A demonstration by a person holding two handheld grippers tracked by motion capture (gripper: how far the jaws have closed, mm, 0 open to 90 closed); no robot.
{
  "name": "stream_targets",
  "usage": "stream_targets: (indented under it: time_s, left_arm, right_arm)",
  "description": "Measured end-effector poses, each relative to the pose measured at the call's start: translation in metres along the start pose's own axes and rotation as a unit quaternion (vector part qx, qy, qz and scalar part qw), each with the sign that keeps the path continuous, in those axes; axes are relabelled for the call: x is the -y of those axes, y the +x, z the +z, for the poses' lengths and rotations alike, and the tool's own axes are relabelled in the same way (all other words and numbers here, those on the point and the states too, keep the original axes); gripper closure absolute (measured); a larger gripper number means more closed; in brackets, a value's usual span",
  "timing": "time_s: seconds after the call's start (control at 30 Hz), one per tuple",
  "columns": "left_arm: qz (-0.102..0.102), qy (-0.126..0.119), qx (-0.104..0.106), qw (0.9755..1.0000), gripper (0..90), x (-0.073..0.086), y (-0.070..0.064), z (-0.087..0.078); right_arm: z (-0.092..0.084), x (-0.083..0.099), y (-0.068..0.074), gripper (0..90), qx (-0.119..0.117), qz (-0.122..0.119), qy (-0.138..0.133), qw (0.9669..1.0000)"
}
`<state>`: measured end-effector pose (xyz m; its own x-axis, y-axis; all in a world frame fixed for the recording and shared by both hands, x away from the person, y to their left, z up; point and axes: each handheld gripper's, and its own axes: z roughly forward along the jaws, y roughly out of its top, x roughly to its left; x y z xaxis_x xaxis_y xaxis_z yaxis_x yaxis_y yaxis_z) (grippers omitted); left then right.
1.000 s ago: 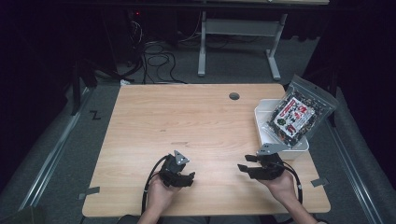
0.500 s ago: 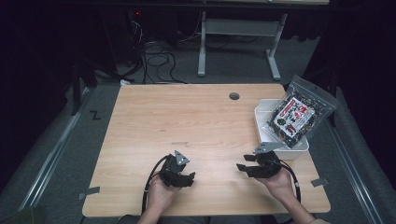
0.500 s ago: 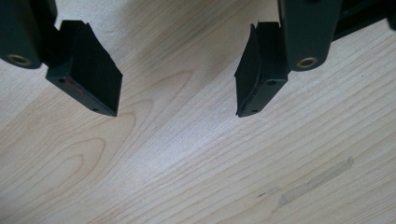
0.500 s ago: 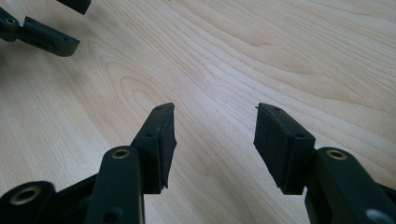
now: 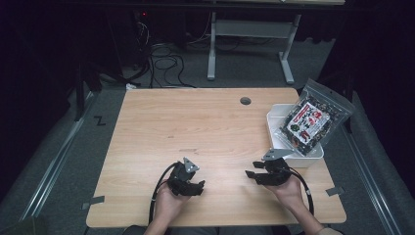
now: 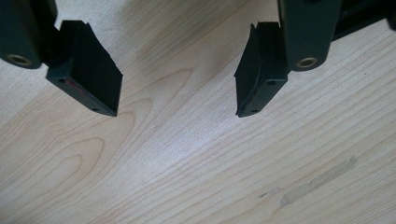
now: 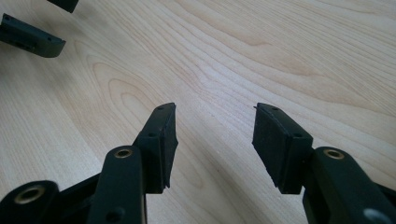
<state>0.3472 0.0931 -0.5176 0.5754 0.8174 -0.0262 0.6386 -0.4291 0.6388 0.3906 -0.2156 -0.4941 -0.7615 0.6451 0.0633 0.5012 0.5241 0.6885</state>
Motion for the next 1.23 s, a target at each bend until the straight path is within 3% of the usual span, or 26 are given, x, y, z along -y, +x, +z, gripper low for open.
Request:
stream_targets:
  time_s: [0.17,0.47,0.67,0.97,1.23]
  left_arm:
    - [0.000,-0.002,0.000,1.0000,32.1,0.000,0.000,-0.001]
    - [0.003,-0.002,0.000,1.0000,32.1,0.000,-0.001,-0.002]
    - [0.003,-0.006,0.000,1.0000,32.0,0.000,-0.002,-0.004]
    - [0.002,-0.008,-0.001,1.0000,31.8,0.000,-0.001,-0.005]
    - [0.000,-0.009,-0.001,1.0000,31.8,0.000,-0.001,-0.005]
  right_arm:
    - [0.003,0.002,0.000,50.2,0.000,0.009,-0.006,0.9999]
    - [0.006,0.007,0.001,49.6,0.012,-0.003,-0.008,0.9999]
    - [0.002,0.017,0.003,48.2,0.010,0.012,-0.016,0.9998]
    - [0.004,0.020,0.007,45.2,0.022,-0.009,-0.008,0.9997]
    - [0.003,0.020,0.008,44.4,0.020,-0.013,-0.014,0.9996]
